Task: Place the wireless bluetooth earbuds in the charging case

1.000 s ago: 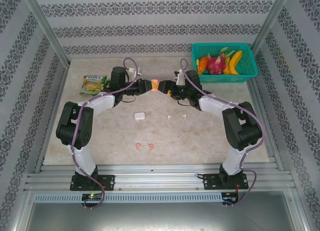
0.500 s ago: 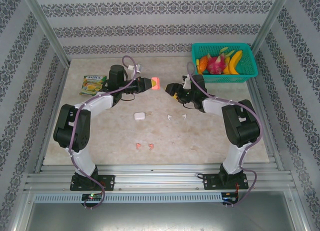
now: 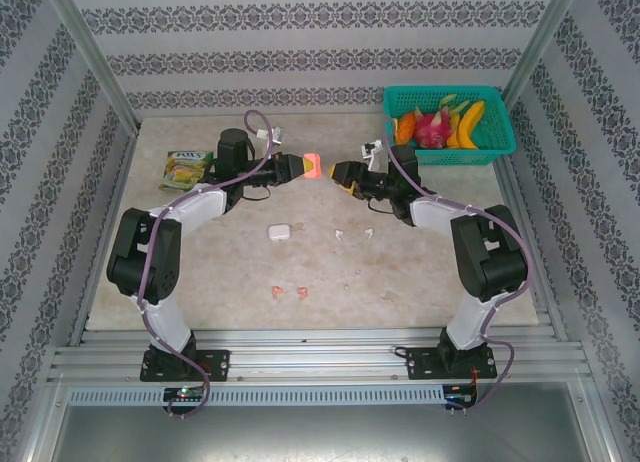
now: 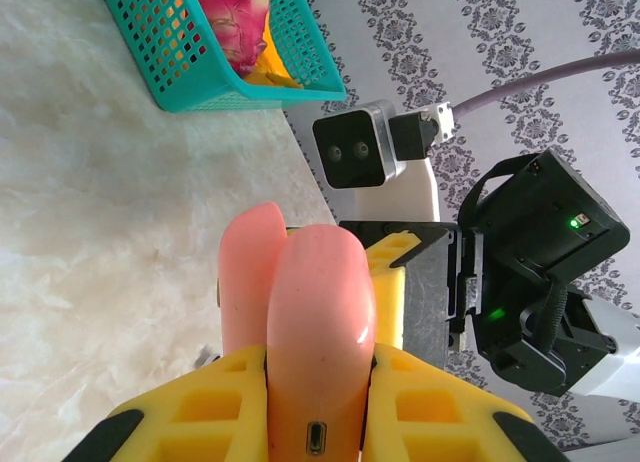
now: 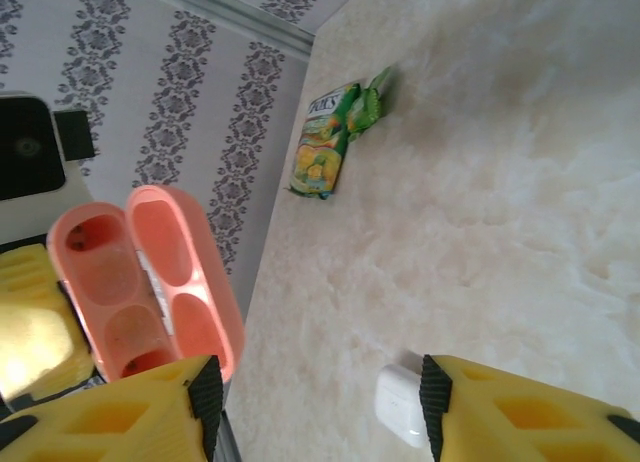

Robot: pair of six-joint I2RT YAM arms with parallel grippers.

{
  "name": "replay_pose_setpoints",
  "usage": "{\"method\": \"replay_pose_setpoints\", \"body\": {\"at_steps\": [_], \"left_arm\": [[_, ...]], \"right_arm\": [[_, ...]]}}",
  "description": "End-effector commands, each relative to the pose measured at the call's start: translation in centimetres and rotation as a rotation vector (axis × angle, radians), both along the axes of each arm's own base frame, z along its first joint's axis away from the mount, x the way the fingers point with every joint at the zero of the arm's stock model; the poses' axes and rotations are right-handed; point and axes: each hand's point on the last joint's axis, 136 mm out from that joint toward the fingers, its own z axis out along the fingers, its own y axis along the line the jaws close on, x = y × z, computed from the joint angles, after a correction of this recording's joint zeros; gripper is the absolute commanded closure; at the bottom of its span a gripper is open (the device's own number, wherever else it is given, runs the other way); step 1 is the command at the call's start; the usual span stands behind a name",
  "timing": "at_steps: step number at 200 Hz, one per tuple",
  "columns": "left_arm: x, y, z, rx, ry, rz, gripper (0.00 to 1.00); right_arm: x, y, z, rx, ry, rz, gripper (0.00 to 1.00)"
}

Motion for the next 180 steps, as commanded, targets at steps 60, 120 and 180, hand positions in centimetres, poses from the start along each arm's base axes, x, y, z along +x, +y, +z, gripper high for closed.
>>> {"method": "replay_pose_setpoints", "body": {"at_steps": [60,120,180], "left_arm": [[0.1,-0.6,2.0,-0.031,-0.061,-0.032,0.87],[-0.2,-0.8,2.1,-0.035,-0.063,-0.043,0.87],[-0.5,-1.1,1.4,-0.030,-0.048,-0.055,0.87]], "right_arm": [[0.3,3.1,2.0,0.046,-0.061,0.083,0.54],[1.0,3.4,1.7,0.048,-0.048,0.075,0.64],[1.5,3.8,2.8,0.064,-0.062,0.083,0.69]]}}
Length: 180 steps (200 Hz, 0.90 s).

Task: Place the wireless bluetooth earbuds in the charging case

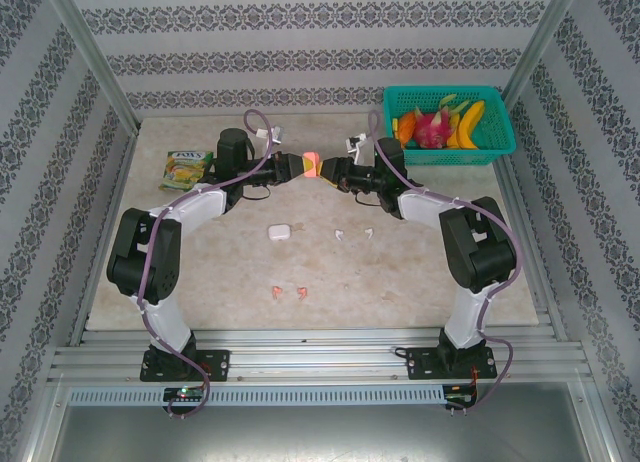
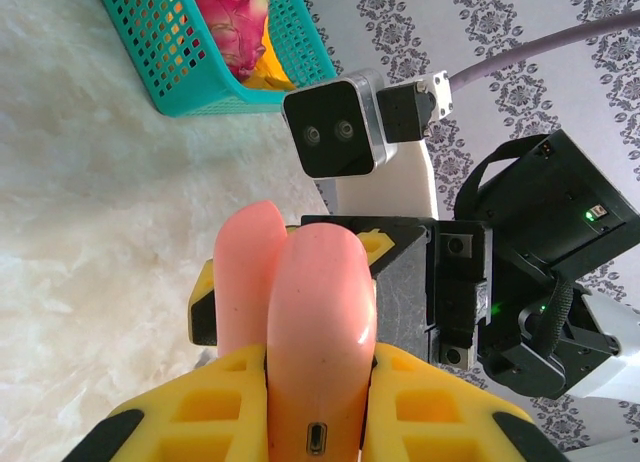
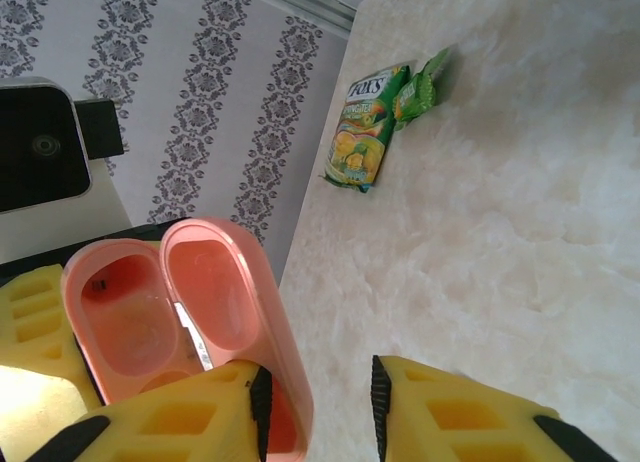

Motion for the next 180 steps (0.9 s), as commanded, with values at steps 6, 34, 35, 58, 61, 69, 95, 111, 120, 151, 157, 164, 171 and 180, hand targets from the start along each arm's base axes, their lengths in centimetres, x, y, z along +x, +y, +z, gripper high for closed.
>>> {"method": "replay_pose_setpoints", "body": {"at_steps": [6,34,35,58,61,69,95,111,120,151,157,164,171,180], "left_arm": [[-0.5,-1.1,1.3,-0.027,-0.046,-0.054,0.87],[-0.5,-1.2,1.3,-0.027,-0.046,-0.055,0.87],[-0.5,-1.2,1.3,-0.027,-0.047,-0.055,0.87],[-0.4,-1.2,1.1,-0.023,-0.042,-0.053,0.84],[-0.4,-1.2,1.1,-0.022,-0.041,-0.051,0.82],[-0.4,-1.2,1.0,-0.018,-0.039,-0.047,0.78],[-0.2,-1.0,0.7,-0.005,-0.036,-0.029,0.58],[-0.1,-0.9,0.9,0.003,-0.042,-0.019,0.50],[0.0,-0.8,1.0,0.009,-0.044,-0.014,0.45],[0.0,-0.2,1.8,0.034,-0.063,0.006,0.28],[0.0,0.0,2.0,0.039,-0.068,0.012,0.25],[0.1,0.2,2.2,0.044,-0.073,0.018,0.22],[0.0,0.4,2.5,0.051,-0.080,0.022,0.18],[0.0,0.8,2.8,0.068,-0.087,0.032,0.13]], "right_arm": [[0.7,0.8,2.0,0.031,-0.063,0.015,0.70],[0.6,0.8,2.0,0.033,-0.062,0.019,0.79],[0.6,0.8,2.0,0.033,-0.061,0.019,0.79],[0.5,0.8,2.1,0.032,-0.065,0.021,0.90],[0.5,0.8,2.2,0.031,-0.066,0.020,0.90],[0.6,0.7,2.2,0.029,-0.067,0.017,0.92],[0.8,0.4,2.3,0.019,-0.063,0.007,0.94],[1.0,0.0,2.1,0.012,-0.056,-0.004,0.95],[1.1,-0.2,1.9,0.006,-0.051,-0.010,0.96],[1.4,-1.0,1.5,-0.013,-0.039,-0.031,0.97],[1.4,-1.2,1.3,-0.019,-0.036,-0.035,0.97],[1.3,-1.3,1.2,-0.029,-0.036,-0.038,0.98],[1.3,-1.4,1.0,-0.043,-0.034,-0.041,0.98],[1.2,-1.7,0.7,-0.069,-0.032,-0.046,0.98]]}}
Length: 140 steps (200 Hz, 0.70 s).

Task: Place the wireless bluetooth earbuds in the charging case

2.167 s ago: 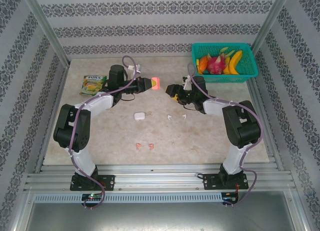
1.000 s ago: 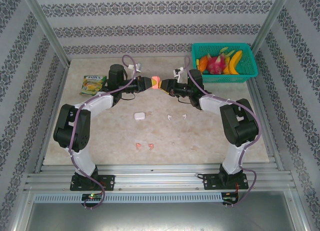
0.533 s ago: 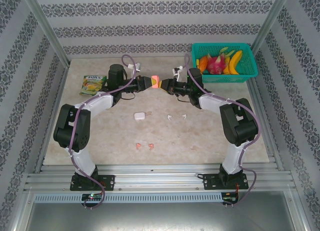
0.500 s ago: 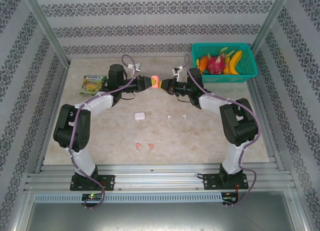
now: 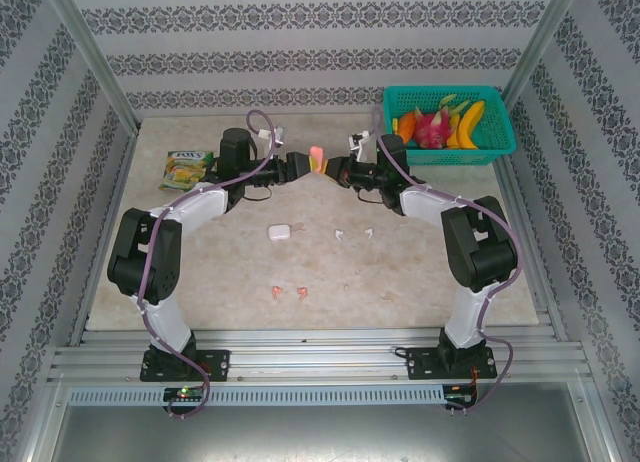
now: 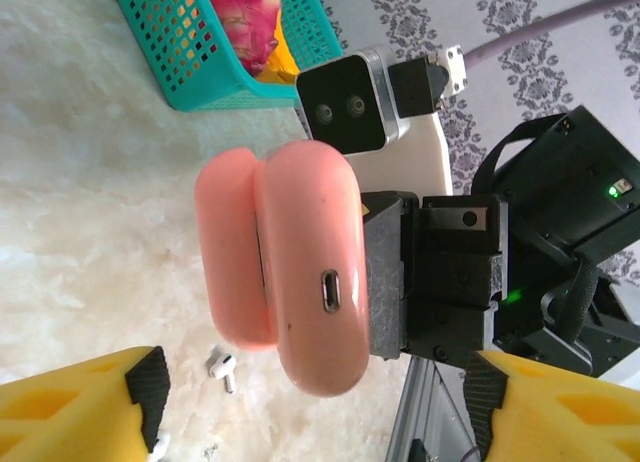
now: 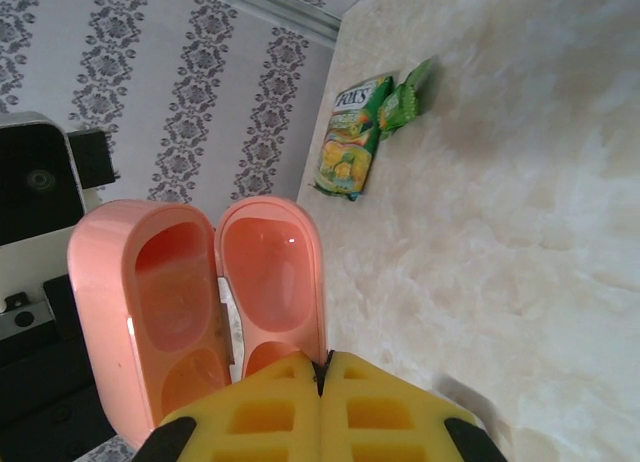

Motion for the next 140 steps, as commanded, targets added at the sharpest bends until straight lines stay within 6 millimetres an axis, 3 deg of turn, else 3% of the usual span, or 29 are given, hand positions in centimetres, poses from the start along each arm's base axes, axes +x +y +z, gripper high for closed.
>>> {"method": "replay_pose_setpoints", "body": {"at_steps": [1,14,60,93,122,140], "left_arm": [[-0.1,1.0,3.3,0.029,-0.087,0.019,0.12],[-0.1,1.5,3.8,0.070,-0.097,0.027,0.00],[0.1,3.9,3.9,0.380,-0.085,0.047,0.00],[1.9,7.8,1.4,0.692,-0.049,0.133,0.00],[1.9,8.3,1.9,0.764,-0.128,0.093,0.00],[1.4,7.4,3.1,0.733,-0.174,0.028,0.00]], "right_arm": [[0.4,-0.8,0.8,-0.051,-0.052,-0.018,0.98],[0.1,-1.1,0.3,-0.105,-0.056,-0.021,0.98],[-0.6,-3.7,-1.1,-0.399,-0.134,-0.049,0.98],[-0.5,-5.0,-1.2,-0.613,-0.243,-0.046,1.00],[0.0,-5.3,-1.1,-0.795,-0.354,-0.043,1.00],[0.4,-5.2,-1.1,-0.949,-0.462,-0.051,1.00]]}}
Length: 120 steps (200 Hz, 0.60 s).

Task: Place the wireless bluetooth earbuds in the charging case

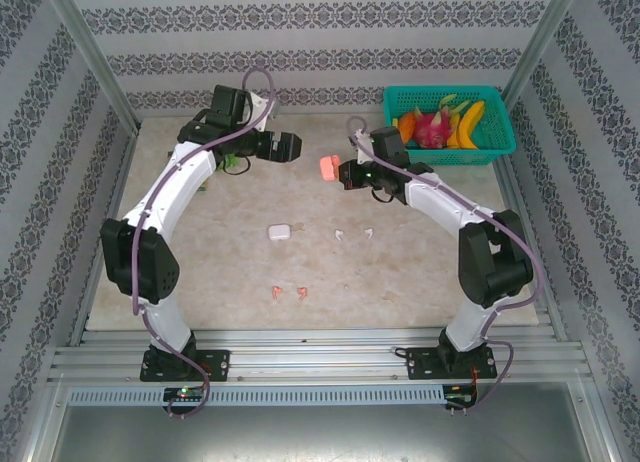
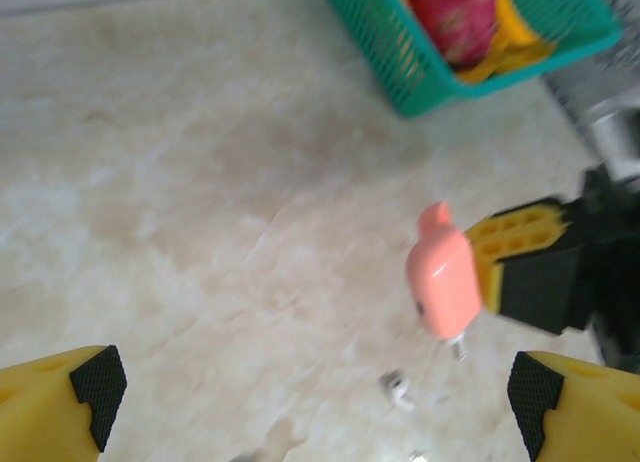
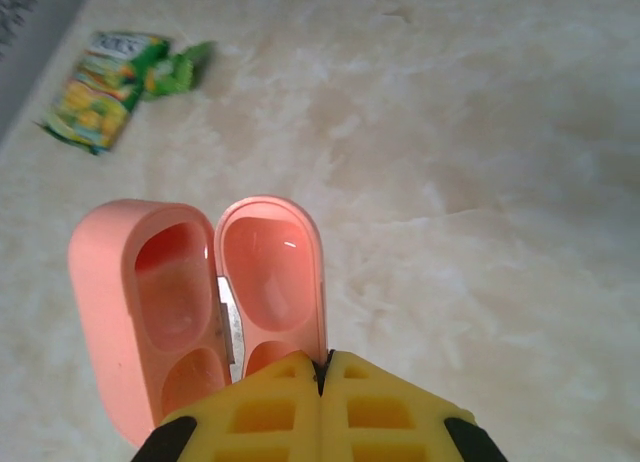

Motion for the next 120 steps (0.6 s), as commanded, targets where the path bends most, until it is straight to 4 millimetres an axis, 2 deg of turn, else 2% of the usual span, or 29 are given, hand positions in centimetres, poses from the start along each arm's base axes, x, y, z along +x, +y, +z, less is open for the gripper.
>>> {"method": "replay_pose_setpoints", "body": {"at_steps": [1,13,43,78,120], "left_arm": [[-1.1,0.8,-0.5,0.095,0.011,-0.091,0.00],[-2.1,-0.5,0.0,0.055,0.022,-0.190,0.00],[-4.0,-2.1,-0.6,-0.011,0.081,-0.333,0.00],[-5.7,-2.9,-1.3,-0.058,0.103,-0.435,0.00],[-6.7,-4.1,-0.8,-0.151,0.143,-0.519,0.01]], "right_arm": [[0.4,-1.1,0.8,-0.277,-0.168,0.017,1.00],[0.5,-0.9,0.7,-0.355,-0.219,0.036,1.00],[0.3,-0.3,1.1,-0.430,-0.327,0.112,1.00],[-0.5,0.1,2.3,-0.419,-0.390,0.169,1.00],[-3.0,1.3,3.5,-0.344,-0.416,0.278,1.00]]}}
